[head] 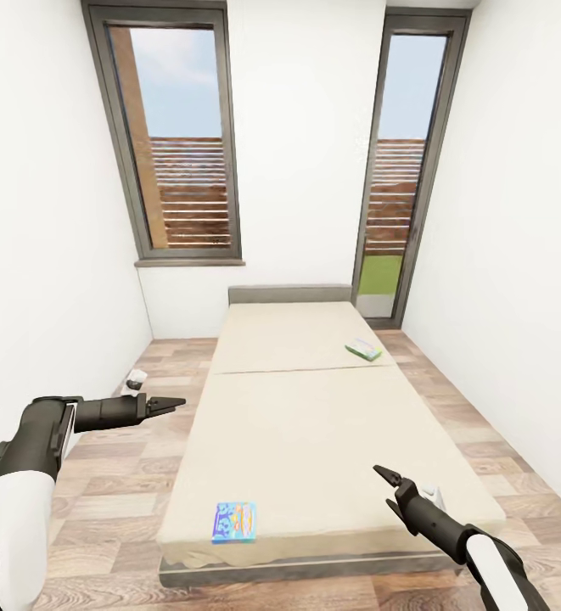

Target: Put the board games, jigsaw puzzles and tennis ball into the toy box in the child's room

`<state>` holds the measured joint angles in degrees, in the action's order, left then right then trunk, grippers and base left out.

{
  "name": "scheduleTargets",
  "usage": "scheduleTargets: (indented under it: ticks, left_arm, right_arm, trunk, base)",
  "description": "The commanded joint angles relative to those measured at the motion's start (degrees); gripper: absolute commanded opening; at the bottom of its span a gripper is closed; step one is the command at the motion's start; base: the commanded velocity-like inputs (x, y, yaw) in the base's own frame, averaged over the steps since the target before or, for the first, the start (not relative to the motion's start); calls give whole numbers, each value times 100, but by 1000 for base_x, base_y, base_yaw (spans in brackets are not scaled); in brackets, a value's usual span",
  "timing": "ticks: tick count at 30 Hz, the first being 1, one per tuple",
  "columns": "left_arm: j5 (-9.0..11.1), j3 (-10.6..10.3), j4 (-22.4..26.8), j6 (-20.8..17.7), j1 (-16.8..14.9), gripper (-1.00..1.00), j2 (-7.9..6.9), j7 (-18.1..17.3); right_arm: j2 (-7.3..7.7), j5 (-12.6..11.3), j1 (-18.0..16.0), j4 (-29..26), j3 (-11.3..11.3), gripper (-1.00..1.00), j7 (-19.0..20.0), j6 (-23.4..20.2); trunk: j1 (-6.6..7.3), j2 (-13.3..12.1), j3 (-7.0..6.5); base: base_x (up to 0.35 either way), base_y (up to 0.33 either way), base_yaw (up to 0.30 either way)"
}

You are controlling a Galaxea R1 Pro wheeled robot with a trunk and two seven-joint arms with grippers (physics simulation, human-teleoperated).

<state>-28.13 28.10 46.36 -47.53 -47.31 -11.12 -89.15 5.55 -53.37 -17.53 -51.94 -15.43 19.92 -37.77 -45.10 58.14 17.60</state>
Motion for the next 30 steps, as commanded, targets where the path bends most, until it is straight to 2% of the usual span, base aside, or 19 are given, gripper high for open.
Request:
scheduleTargets:
  ticks: [1,15,18,22,25,30]
  left_arm:
    - [-55,15,4,-58,-7,100,4,-50]
    - [-39,-12,21,-52,-7,100,3,-85]
    - [-42,-15,22,-54,-7,100,1,-85]
    - [-56,-15,22,-54,-7,100,-3,-85]
    - [-73,-15,22,-56,-7,100,2,-85]
    - [-76,-21,22,-59,-7,100,8,-85]
  right_arm:
    - [-2,-7,-5,0,-14,100,12,-38]
    - [-6,-7,-5,8,-14,100,5,-26]
    - [-53,2,-3,212,23,100,-3,164]
    - [-125,42,-3,622,314,100,12,543]
    - [-117,47,2,986,651,100,28,744]
    - [-157,73,3,1121,782,100,30,820]
  trunk:
    - [-23,47,26]
    - [-331,608,277]
    - [-396,729,331]
    - [-484,889,403]
    - [-550,1010,457]
    - [-660,1210,546]
  base:
    - [0,0,0]
    - [0,0,0]
    - [0,0,0]
    - [0,0,0]
    - [0,0,0]
    - [0,0,0]
